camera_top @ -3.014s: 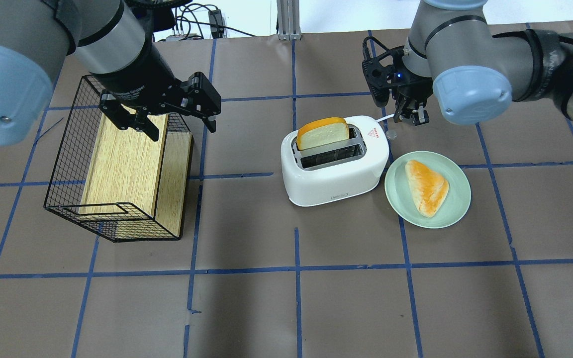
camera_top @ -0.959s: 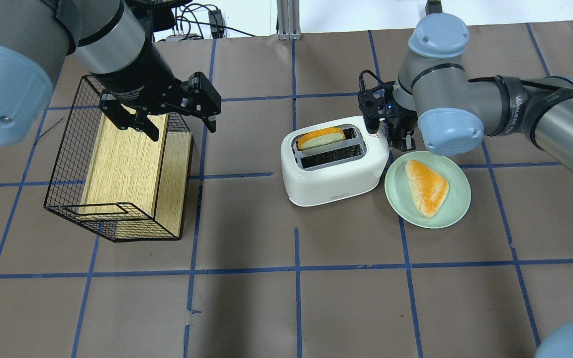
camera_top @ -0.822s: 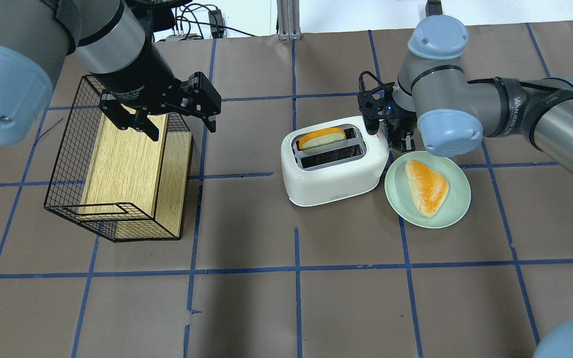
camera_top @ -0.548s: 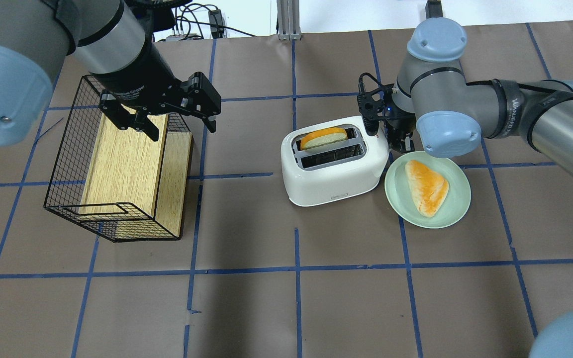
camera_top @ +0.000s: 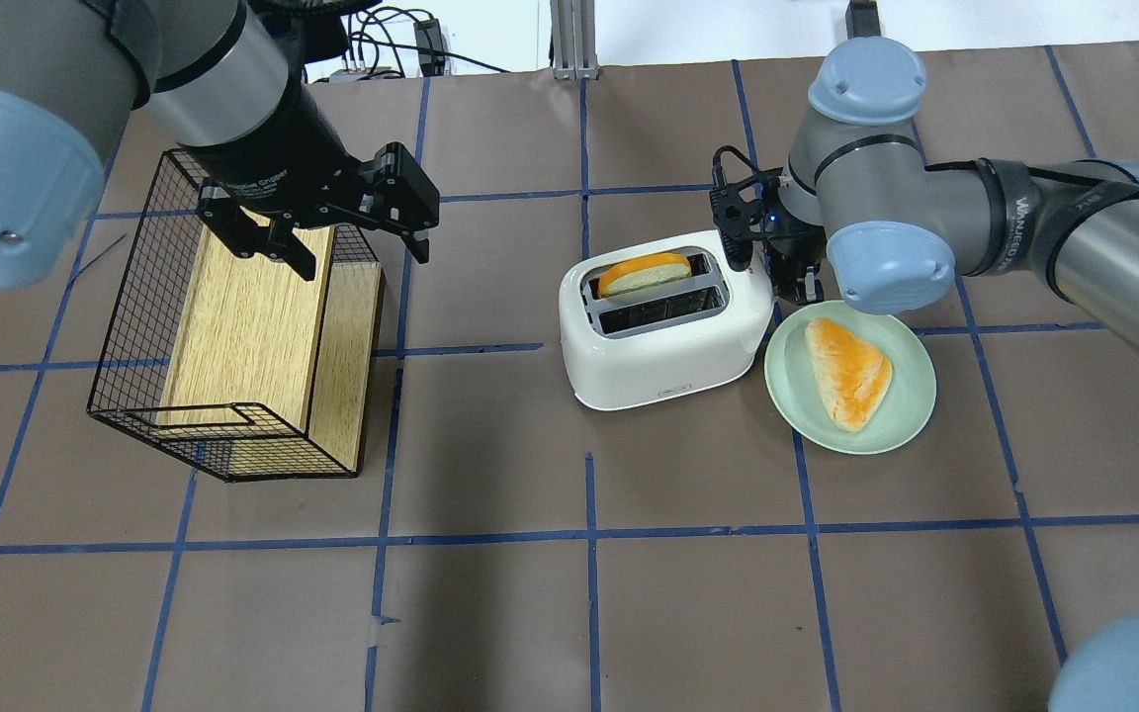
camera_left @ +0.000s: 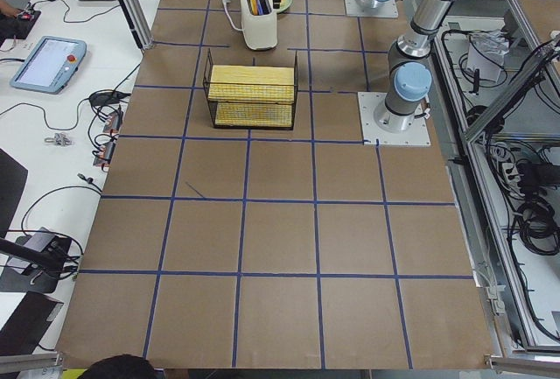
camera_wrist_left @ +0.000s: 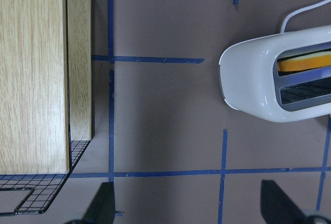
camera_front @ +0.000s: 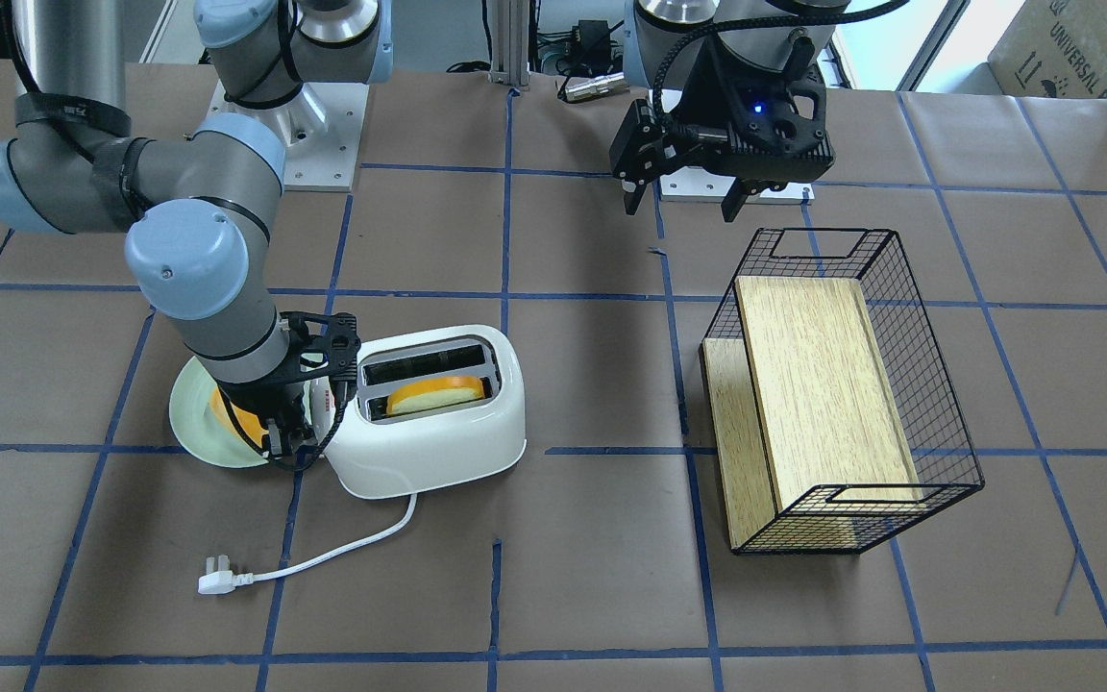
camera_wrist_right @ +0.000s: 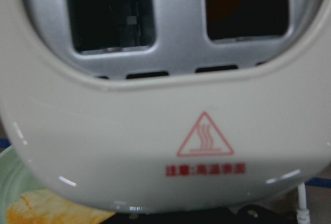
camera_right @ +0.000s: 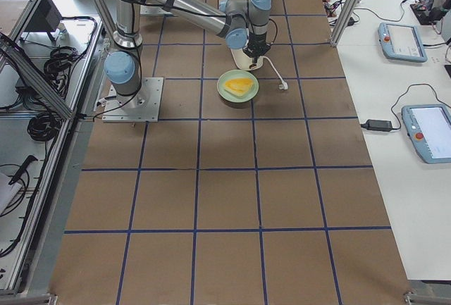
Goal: Press toaster with right arm
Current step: 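Press the toaster lever down with the closed right gripper, then lift the right gripper up off the toaster lever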
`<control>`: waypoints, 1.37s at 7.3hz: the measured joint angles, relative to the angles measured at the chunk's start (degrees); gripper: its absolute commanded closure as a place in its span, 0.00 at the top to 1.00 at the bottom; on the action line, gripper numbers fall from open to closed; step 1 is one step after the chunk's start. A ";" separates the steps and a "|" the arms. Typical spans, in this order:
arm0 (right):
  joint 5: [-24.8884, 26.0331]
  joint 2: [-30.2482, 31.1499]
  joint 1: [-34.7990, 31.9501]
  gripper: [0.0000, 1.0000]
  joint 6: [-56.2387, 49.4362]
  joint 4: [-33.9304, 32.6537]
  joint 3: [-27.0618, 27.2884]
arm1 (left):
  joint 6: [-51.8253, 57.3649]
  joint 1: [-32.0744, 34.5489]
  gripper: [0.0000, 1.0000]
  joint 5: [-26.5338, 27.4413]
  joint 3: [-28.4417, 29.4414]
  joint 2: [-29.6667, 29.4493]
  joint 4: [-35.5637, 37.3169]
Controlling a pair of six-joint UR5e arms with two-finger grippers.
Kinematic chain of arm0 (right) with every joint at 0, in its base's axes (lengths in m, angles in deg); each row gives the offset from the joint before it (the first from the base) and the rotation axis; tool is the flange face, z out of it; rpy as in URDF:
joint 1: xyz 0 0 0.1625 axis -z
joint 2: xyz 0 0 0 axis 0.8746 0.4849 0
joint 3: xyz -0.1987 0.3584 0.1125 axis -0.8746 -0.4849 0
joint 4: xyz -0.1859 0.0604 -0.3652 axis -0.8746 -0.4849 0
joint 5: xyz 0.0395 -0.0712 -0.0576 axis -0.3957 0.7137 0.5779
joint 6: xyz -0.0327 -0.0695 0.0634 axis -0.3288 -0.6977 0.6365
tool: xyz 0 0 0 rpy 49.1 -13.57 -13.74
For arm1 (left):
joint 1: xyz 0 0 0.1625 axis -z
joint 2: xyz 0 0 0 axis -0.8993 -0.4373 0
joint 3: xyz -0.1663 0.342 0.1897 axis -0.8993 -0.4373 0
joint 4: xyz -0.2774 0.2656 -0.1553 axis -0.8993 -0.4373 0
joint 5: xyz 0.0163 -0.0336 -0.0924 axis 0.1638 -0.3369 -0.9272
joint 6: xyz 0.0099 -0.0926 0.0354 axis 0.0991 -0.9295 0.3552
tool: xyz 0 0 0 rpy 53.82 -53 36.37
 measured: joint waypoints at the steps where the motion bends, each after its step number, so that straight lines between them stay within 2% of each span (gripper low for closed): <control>1: 0.28 0.28 0.01 0.05 0.06 0.04 -0.20 | 0.00 0.00 1.00 0.00 -0.01 0.00 0.00; 3: 0.34 1.17 0.03 0.05 0.61 0.70 -1.11 | 0.00 0.00 1.00 0.00 0.00 0.00 0.00; 5: 0.10 4.19 0.03 0.06 2.59 5.22 -2.57 | 0.00 0.00 1.00 0.00 -0.02 0.00 0.00; 8: 0.06 8.48 -0.09 0.13 12.00 21.14 -11.63 | 0.00 0.00 1.00 0.00 -0.03 0.00 0.00; 10: -0.11 9.57 -0.70 0.14 27.44 32.10 -19.59 | 0.00 0.00 1.00 0.00 -0.03 0.00 0.00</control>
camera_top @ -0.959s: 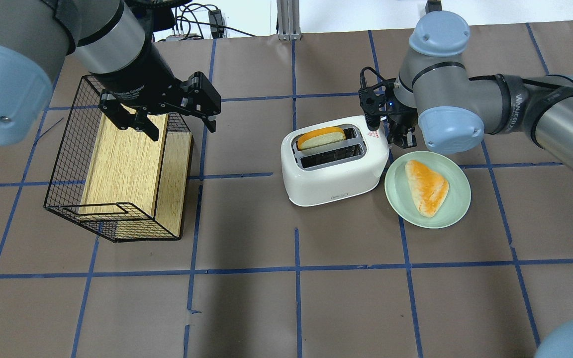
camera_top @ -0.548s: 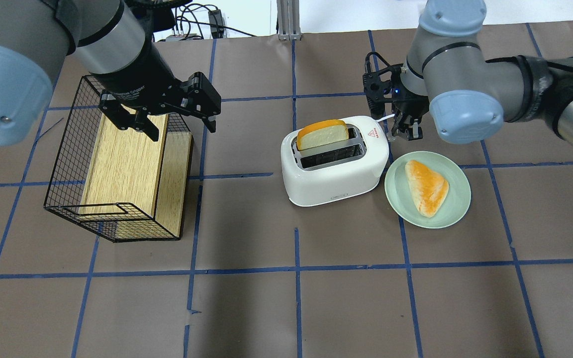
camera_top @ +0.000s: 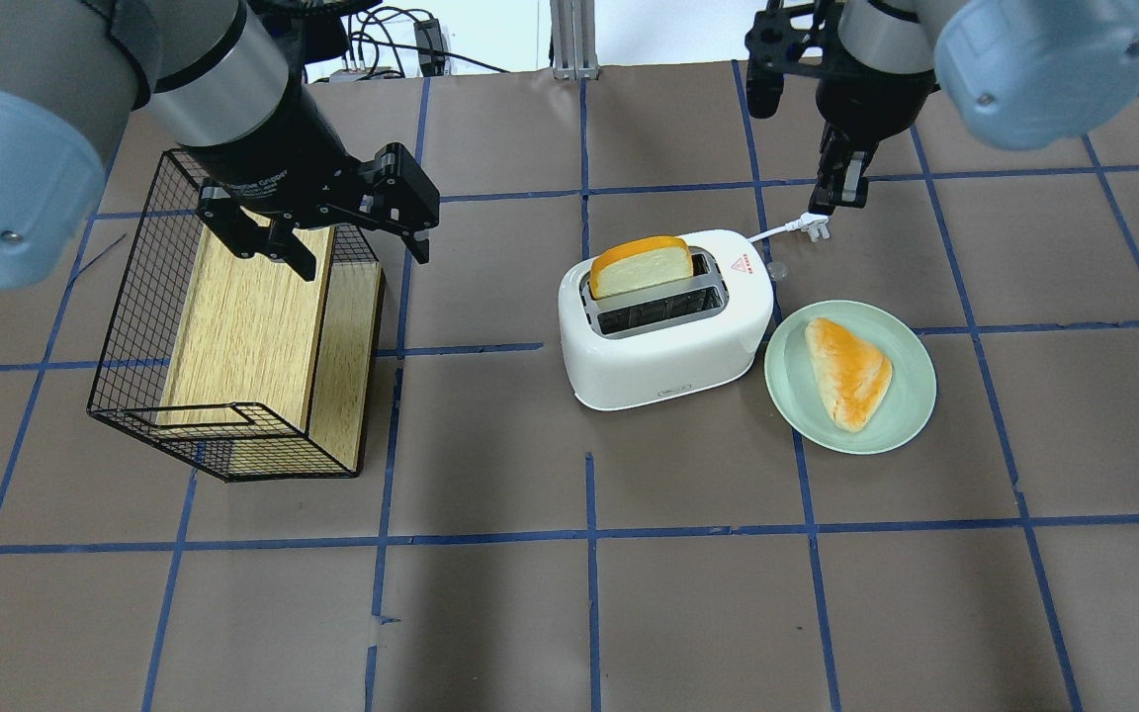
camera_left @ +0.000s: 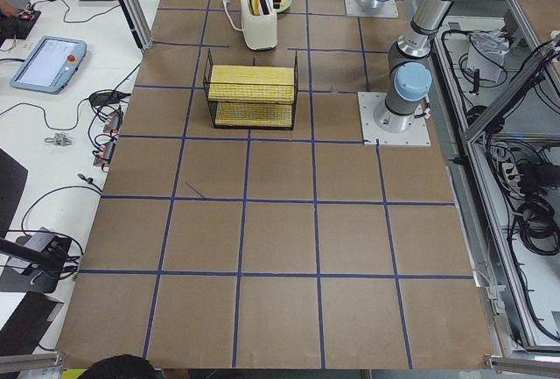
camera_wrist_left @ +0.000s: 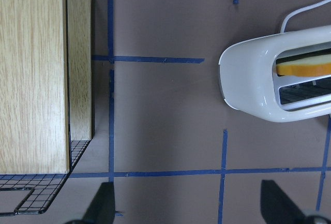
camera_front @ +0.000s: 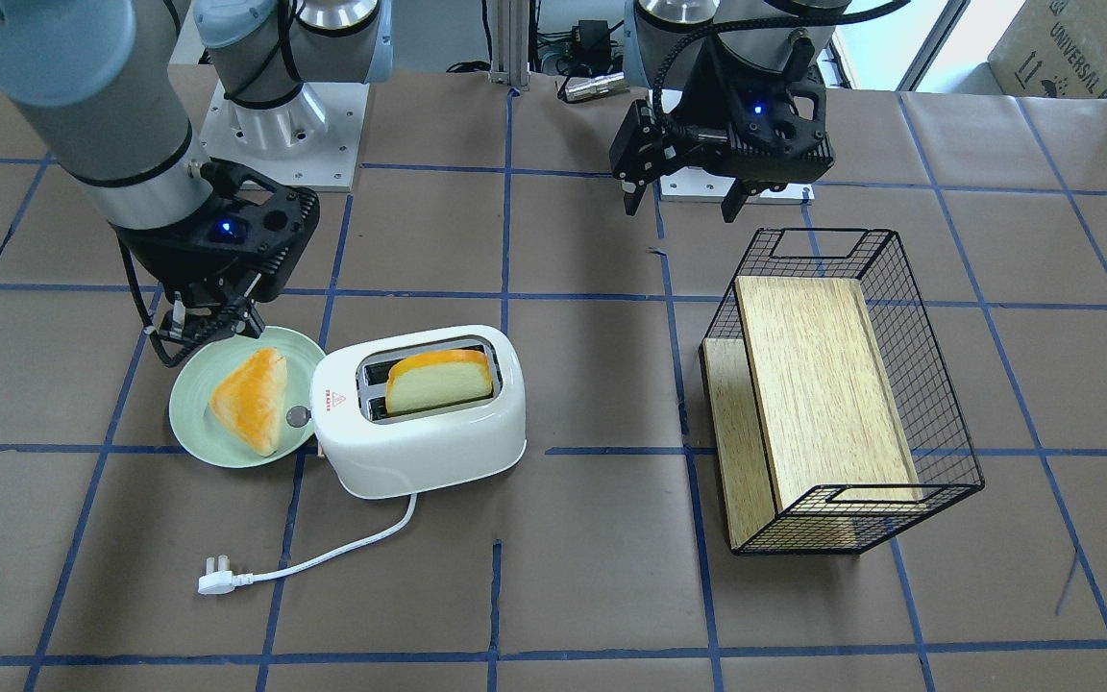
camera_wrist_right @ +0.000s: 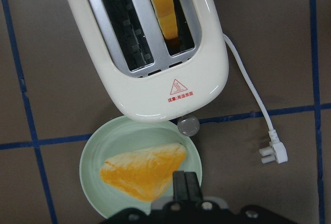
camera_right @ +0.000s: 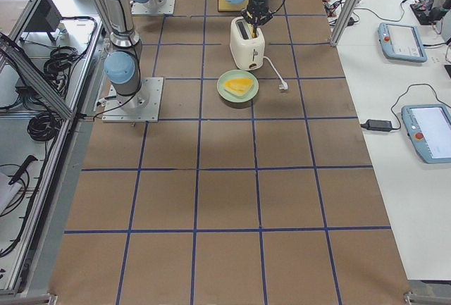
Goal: Press toaster with right arm
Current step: 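Lift the right gripper up off the toaster lever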
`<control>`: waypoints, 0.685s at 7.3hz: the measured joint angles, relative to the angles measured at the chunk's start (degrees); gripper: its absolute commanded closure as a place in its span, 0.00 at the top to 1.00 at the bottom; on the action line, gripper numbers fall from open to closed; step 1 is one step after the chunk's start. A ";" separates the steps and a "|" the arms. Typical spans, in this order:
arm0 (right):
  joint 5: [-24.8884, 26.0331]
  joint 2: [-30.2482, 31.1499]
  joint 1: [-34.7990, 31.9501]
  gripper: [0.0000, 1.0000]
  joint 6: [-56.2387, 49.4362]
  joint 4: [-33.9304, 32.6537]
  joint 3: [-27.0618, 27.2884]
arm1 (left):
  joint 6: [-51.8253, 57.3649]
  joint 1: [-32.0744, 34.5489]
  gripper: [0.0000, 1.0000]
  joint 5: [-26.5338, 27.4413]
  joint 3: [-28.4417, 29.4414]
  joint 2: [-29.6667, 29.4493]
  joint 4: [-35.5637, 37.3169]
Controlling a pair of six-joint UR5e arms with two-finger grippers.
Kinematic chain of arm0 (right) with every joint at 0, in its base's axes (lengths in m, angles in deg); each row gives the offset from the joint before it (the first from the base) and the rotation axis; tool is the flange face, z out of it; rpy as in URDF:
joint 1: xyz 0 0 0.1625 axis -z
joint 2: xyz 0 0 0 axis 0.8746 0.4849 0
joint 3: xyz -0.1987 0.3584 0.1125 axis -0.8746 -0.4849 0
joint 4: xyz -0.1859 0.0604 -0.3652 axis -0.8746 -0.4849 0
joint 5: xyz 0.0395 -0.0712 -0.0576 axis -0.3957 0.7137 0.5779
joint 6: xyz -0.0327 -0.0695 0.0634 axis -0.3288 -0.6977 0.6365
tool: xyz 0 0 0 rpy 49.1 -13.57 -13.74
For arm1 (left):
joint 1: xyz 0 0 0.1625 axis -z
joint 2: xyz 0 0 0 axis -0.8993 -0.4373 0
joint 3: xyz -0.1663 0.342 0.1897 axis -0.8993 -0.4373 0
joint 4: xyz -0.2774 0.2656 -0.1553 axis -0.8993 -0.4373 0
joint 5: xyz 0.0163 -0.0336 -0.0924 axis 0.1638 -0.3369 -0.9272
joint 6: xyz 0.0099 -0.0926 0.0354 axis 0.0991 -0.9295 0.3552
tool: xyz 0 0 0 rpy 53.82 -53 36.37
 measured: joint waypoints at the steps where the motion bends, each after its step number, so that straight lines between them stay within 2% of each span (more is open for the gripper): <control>1: -0.06 0.34 -1.09 0.13 8.26 3.06 -2.56 | 0.00 0.00 1.00 0.00 0.00 0.00 0.00; 3: -0.82 1.07 -2.89 0.15 26.59 5.65 -4.84 | 0.00 0.00 1.00 0.00 0.00 0.00 0.00; 4: -2.07 1.46 -3.13 0.23 37.01 6.71 -4.85 | 0.00 0.00 1.00 0.00 0.00 0.00 0.00; 5: -2.75 1.88 -3.03 0.48 46.31 7.48 -4.75 | 0.00 0.00 1.00 0.00 0.00 0.00 0.00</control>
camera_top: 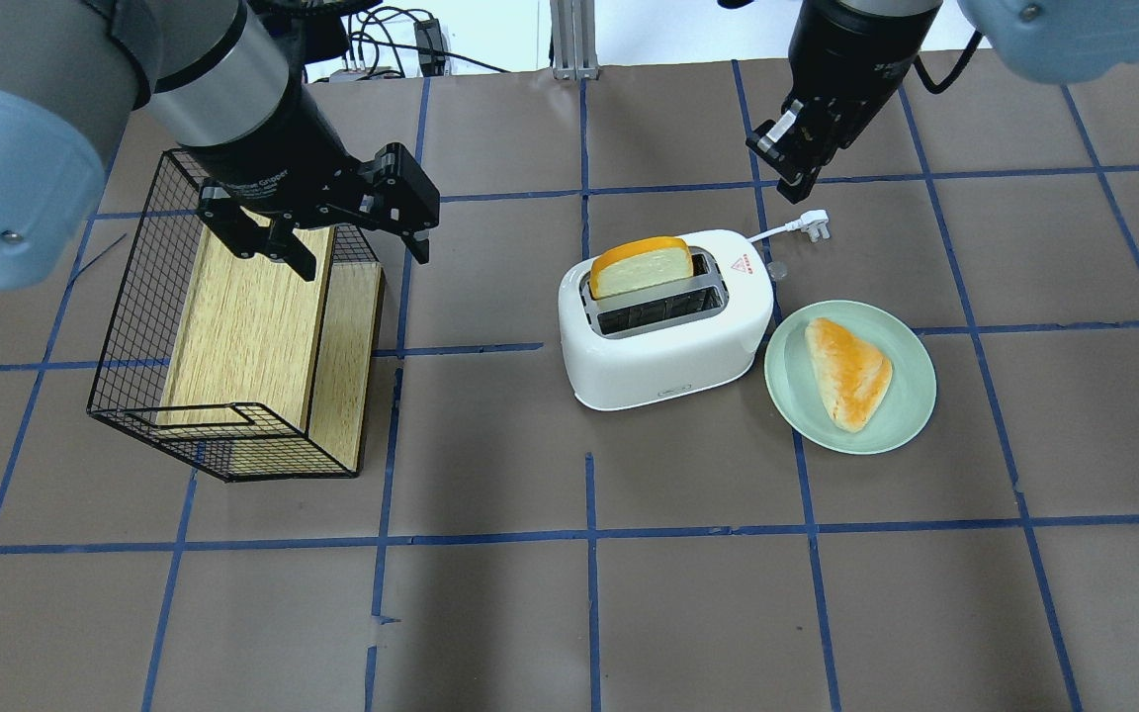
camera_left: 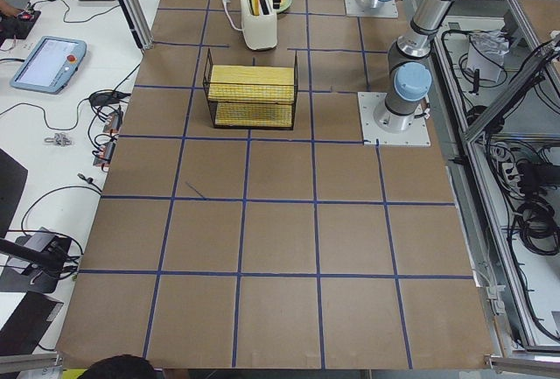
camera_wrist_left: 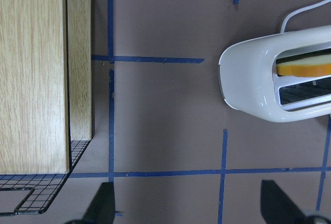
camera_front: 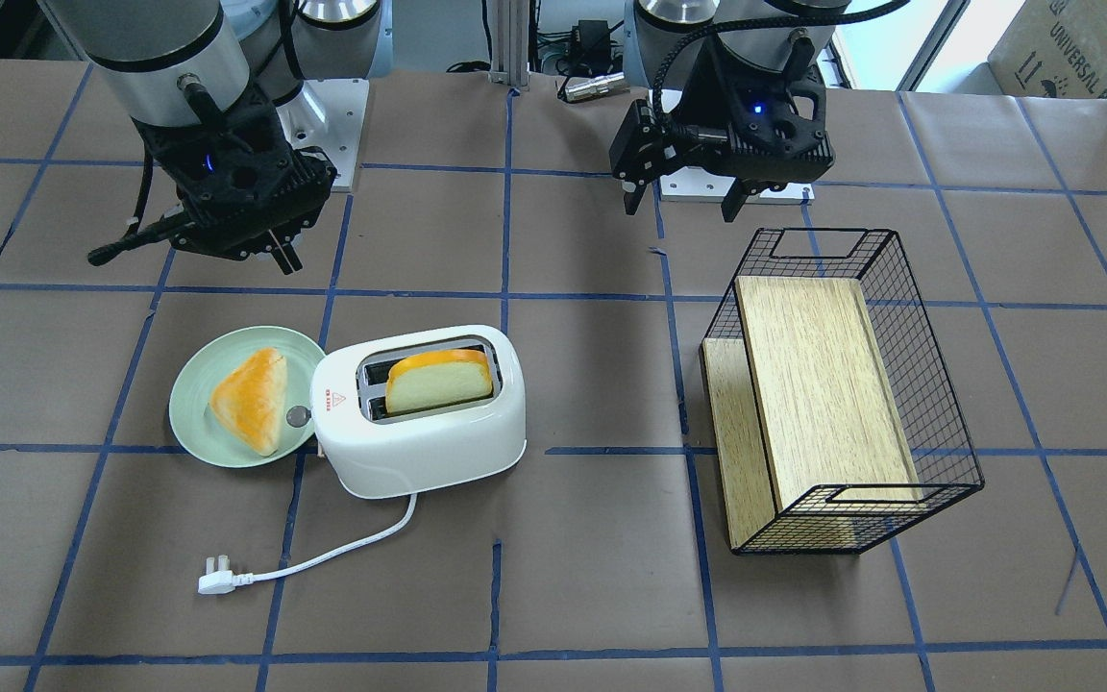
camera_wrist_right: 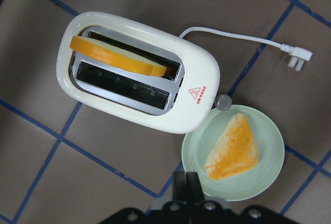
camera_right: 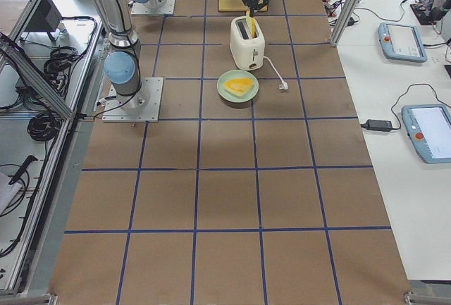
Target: Press toaster with right arm
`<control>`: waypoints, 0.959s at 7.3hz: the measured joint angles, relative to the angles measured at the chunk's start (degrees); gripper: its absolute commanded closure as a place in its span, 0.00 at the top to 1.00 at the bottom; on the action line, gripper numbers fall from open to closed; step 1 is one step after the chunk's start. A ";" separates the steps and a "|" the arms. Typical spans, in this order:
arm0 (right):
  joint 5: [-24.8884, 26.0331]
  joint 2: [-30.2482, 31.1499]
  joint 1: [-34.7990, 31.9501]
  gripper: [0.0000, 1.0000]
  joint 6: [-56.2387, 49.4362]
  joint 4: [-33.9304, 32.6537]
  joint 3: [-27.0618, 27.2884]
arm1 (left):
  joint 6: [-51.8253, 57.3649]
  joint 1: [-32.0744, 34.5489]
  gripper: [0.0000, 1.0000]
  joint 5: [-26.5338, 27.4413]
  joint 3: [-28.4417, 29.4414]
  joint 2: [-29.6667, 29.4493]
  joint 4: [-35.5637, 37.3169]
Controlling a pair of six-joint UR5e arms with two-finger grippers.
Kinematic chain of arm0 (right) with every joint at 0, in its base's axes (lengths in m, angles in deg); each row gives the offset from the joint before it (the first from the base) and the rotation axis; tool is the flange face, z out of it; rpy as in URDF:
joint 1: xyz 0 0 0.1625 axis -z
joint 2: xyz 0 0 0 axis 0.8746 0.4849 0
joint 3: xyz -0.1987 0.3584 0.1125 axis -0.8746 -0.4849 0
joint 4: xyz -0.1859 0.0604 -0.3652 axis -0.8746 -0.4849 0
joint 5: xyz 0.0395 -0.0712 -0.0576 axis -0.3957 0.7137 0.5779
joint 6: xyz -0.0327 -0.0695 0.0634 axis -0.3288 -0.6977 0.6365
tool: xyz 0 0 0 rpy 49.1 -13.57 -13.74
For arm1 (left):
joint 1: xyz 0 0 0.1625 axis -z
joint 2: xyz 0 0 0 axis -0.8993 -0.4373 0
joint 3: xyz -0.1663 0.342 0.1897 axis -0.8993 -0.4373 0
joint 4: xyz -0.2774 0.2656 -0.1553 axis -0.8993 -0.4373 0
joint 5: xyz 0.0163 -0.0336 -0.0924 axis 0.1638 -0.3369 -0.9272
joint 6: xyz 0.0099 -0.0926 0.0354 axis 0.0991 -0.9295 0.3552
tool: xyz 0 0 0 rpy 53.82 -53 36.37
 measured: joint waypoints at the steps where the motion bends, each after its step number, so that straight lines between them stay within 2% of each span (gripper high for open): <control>1: 0.02 0.17 0.68 0.75 5.83 0.39 0.12 | 0.00 0.00 1.00 0.00 0.01 0.00 0.00; 2: 0.10 0.26 1.65 0.98 9.22 0.32 0.19 | 0.00 0.00 1.00 0.00 0.02 0.00 0.00; 4: 0.43 0.28 2.96 1.00 14.21 -0.40 0.30 | 0.00 0.00 1.00 0.00 0.02 0.00 0.00; 7: 4.58 0.25 3.93 1.00 19.98 -1.34 0.76 | 0.00 0.00 1.00 0.00 0.01 0.00 0.00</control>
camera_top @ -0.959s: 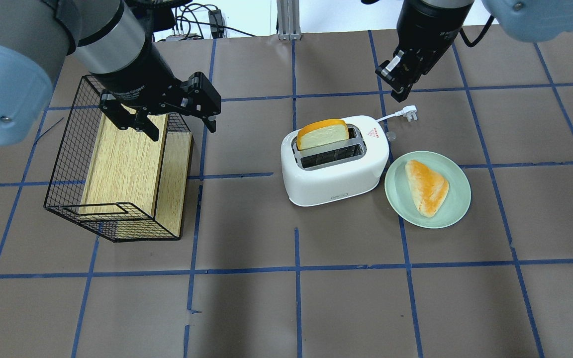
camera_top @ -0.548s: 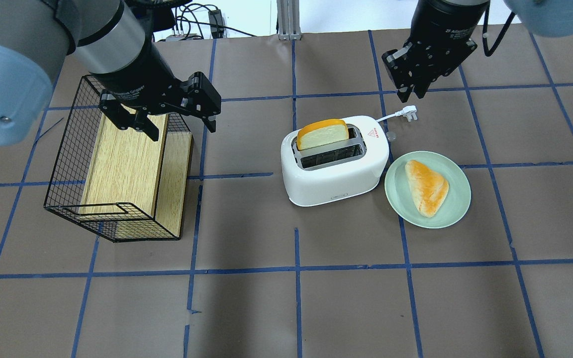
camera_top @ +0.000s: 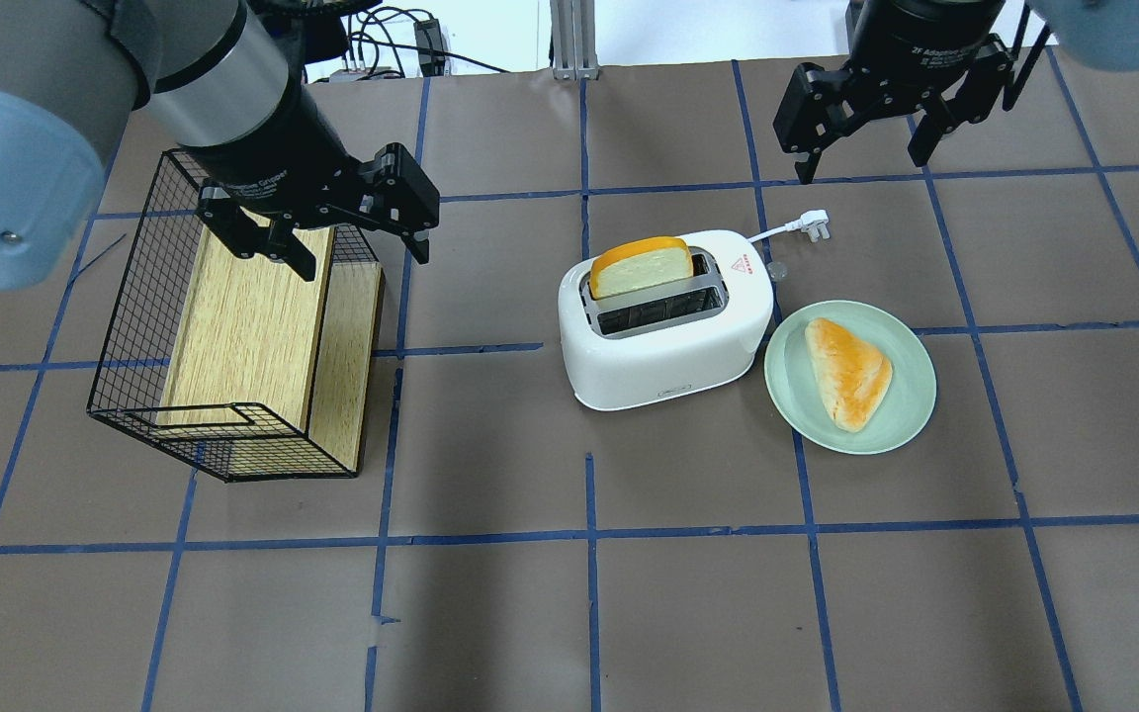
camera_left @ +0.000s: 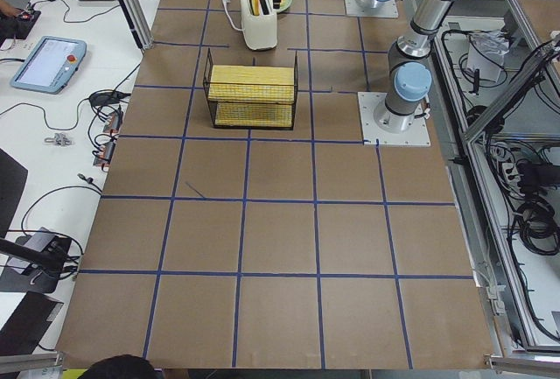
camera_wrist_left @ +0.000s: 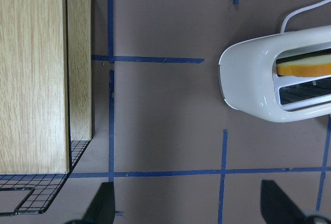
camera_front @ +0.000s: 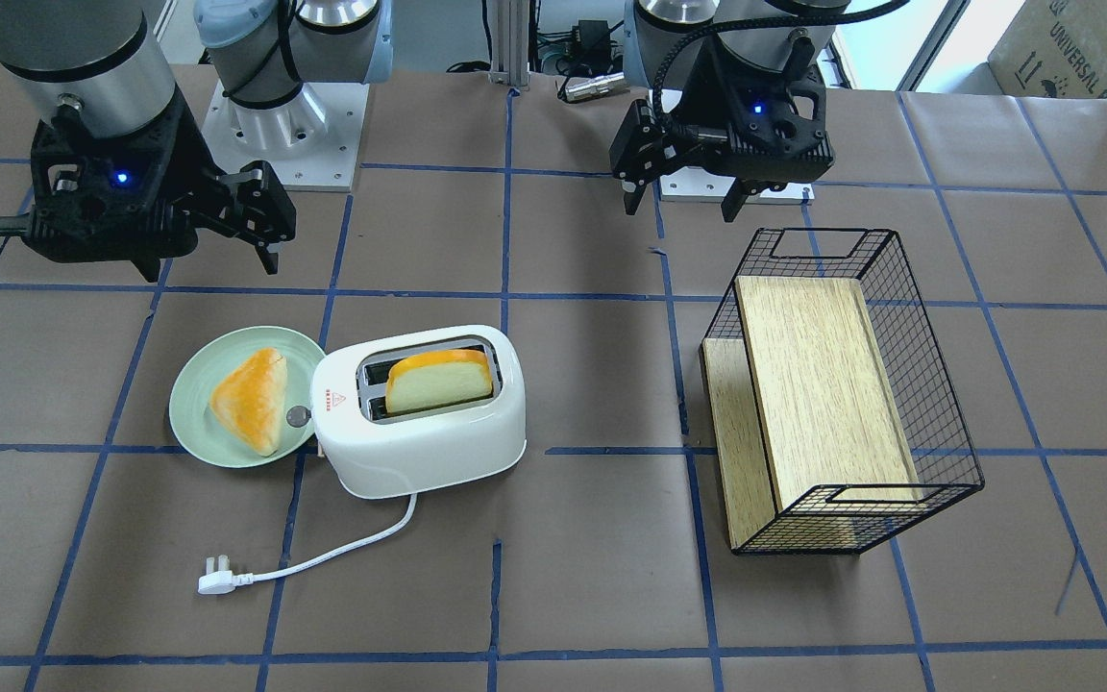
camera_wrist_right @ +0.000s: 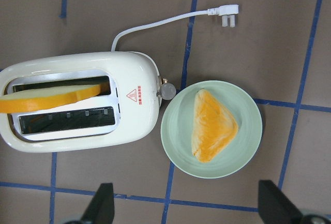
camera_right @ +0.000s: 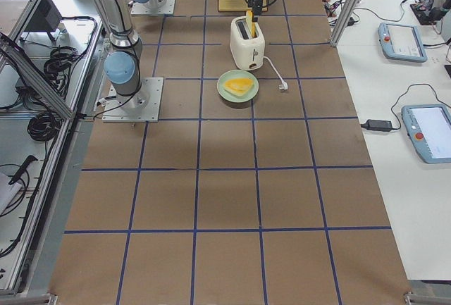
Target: Press toaster with right arm
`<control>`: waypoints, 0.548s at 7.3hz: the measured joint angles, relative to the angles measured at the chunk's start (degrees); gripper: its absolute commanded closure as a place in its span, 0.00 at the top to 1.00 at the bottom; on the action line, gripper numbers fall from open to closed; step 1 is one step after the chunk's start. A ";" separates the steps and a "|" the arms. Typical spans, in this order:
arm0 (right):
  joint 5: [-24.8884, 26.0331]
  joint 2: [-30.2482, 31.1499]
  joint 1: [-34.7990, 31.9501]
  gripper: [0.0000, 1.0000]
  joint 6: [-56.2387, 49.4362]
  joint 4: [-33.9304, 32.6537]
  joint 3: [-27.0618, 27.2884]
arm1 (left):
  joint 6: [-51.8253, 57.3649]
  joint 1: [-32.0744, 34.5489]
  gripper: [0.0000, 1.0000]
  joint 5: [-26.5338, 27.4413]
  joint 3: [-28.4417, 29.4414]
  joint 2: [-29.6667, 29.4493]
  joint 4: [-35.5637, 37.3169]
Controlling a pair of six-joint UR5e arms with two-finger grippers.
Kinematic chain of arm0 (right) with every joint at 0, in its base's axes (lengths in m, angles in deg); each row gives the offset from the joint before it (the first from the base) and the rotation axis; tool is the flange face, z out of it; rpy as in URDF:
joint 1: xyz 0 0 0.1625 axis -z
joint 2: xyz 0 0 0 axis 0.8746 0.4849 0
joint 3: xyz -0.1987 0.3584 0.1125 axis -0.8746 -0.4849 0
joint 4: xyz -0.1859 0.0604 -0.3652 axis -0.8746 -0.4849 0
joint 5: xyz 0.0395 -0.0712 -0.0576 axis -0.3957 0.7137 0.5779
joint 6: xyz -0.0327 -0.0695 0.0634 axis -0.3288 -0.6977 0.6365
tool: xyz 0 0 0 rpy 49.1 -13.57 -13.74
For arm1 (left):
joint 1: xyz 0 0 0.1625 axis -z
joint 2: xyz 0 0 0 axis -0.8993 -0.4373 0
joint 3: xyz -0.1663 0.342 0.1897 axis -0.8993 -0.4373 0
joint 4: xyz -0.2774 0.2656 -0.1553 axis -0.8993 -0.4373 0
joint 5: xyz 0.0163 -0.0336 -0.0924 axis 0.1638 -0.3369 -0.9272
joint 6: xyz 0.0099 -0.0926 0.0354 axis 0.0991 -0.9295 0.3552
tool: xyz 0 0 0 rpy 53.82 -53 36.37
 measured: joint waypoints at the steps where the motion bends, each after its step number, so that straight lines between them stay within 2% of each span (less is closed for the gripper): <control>1: 0.56 0.04 0.12 1.00 2.64 0.82 0.01 | 0.00 0.00 1.00 0.00 0.01 0.00 0.00; 4: 0.45 0.07 0.36 1.00 4.58 1.57 0.02 | 0.00 0.00 1.00 0.00 -0.01 0.00 0.00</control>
